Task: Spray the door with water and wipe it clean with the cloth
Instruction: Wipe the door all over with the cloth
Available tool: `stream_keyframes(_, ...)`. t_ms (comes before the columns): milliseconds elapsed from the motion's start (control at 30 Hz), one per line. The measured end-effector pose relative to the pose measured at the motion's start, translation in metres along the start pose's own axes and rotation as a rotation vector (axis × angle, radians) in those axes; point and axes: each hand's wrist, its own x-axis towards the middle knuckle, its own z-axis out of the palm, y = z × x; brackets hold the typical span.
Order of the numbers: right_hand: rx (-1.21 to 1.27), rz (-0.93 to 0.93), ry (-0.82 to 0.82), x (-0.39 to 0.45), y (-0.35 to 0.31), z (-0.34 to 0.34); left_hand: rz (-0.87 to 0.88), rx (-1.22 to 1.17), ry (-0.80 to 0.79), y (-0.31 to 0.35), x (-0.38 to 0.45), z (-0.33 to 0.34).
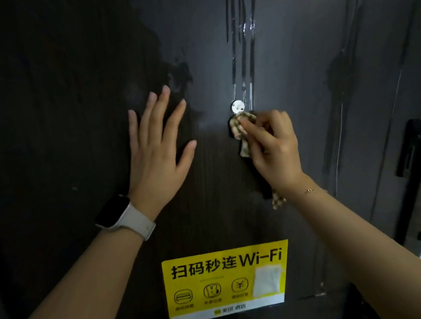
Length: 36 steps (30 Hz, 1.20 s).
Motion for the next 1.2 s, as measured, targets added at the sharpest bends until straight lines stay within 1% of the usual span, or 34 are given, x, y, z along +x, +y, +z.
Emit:
stream_keyframes(100,0.004,-0.019,0.010,0.007,0.017,-0.007,-0.082,0.096,-0.038,-0.001,0.007,0.006)
stream_keyframes(167,0.022,-0.001,0.056,0.019,0.021,-0.006,-0.072,0.137,-0.046,0.000,0.006,0.007)
stream_keyframes(267,0.067,0.017,0.127,0.042,0.017,0.001,-0.049,0.119,-0.047,-0.002,0.005,0.006)
stream_keyframes(367,0.088,0.016,0.149,0.056,0.011,0.008,-0.061,0.129,-0.061,-0.002,0.004,0.005)
stream_keyframes(500,0.088,0.028,0.104,0.030,0.006,0.005,-0.066,0.117,-0.065,-0.002,0.005,0.004)
stream_keyframes(600,0.078,-0.008,0.054,0.013,0.009,-0.002,-0.068,0.119,-0.067,-0.003,0.006,0.005)
stream_keyframes(667,0.070,-0.023,0.065,0.024,0.012,-0.001,-0.064,0.119,-0.067,-0.002,0.006,0.005)
stream_keyframes(767,0.078,0.020,0.106,0.047,0.008,0.005,-0.060,0.113,-0.066,-0.003,0.006,0.005)
stream_keyframes(933,0.111,0.079,0.091,0.054,-0.004,0.008,-0.062,0.122,-0.060,-0.003,0.005,0.006)
stream_keyframes(1200,-0.078,0.026,-0.030,0.052,-0.029,0.005,-0.050,0.135,-0.030,-0.003,0.006,0.007)
